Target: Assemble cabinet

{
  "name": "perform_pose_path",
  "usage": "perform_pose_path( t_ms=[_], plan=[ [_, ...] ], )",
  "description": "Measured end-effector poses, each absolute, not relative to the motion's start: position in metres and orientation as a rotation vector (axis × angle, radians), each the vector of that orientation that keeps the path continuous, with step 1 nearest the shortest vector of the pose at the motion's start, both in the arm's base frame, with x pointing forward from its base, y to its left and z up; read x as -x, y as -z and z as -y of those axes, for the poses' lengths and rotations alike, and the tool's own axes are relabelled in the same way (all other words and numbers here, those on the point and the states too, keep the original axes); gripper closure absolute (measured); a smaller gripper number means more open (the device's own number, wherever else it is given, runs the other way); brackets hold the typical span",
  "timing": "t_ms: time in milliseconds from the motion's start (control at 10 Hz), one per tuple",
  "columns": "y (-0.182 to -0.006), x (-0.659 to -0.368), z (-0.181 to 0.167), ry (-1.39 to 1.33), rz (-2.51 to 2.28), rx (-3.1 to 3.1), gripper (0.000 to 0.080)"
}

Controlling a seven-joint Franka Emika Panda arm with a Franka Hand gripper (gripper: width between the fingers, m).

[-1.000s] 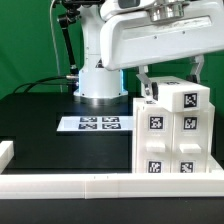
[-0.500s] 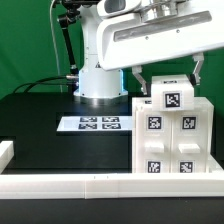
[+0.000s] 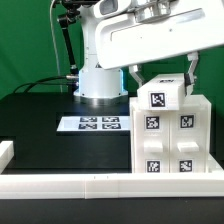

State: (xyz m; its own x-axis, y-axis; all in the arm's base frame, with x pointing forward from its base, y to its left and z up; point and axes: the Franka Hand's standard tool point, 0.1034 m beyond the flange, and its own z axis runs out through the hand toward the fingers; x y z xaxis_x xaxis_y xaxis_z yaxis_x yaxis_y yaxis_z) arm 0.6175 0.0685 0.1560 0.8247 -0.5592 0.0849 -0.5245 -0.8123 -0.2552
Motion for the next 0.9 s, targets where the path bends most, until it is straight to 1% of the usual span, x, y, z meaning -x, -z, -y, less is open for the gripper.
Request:
perform_pose_path(
  t_ms=[300,500,900],
  plan=[
    [-0.156,-0.613,-0.066,0.170,-1.232,2.614,0.0242],
    [-0.155,-0.607,-0.072,0.119,-1.502,2.464,0.0242],
    [-0.152,-0.605,-0.078,0.049,-1.771,2.257,0.0242]
  ],
)
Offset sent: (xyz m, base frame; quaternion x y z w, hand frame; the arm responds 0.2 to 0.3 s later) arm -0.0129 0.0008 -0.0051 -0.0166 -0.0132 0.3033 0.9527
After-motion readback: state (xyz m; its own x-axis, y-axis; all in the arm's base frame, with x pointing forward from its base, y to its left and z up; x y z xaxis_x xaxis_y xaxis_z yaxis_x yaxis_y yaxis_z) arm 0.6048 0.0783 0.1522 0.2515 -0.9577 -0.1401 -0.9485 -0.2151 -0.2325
